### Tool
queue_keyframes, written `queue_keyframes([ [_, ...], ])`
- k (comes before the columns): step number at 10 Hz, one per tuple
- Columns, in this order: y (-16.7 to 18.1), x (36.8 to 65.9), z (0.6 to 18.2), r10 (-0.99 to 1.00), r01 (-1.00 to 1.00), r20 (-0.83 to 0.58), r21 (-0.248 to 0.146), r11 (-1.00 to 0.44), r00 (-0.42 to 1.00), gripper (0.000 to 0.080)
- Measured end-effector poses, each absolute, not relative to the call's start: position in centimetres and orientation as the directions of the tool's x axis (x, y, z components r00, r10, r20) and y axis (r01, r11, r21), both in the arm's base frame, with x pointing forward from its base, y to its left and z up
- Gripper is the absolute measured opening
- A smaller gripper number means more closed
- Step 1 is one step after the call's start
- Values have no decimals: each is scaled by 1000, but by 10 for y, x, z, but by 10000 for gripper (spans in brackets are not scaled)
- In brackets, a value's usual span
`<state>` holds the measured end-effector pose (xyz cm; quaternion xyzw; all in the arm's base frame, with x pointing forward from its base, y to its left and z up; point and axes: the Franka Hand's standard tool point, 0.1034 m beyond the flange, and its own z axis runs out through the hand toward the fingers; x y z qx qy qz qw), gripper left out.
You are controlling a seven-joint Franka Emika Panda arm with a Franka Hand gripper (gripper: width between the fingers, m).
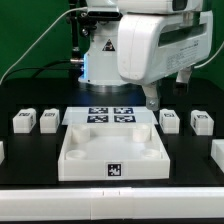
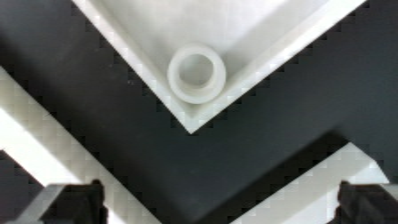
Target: Assemble one leg
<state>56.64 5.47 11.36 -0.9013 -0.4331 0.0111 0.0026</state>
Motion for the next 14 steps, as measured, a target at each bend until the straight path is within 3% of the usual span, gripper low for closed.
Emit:
queue_keyframes([
  [5, 55, 566, 114, 781, 781, -18, -14, -625, 624, 650],
  [7, 56, 563, 116, 827, 827, -15, -10, -563, 563, 650],
  [9, 53, 538, 119, 932, 933, -14, -3, -361, 361, 650],
  [10, 49, 530, 119, 965, 965, 0, 28, -262, 262, 650],
  [11, 45, 525, 118, 985, 984, -3, 28, -175, 175, 650],
  [14, 42, 526, 117, 999, 998, -16, 28, 52, -51, 650],
])
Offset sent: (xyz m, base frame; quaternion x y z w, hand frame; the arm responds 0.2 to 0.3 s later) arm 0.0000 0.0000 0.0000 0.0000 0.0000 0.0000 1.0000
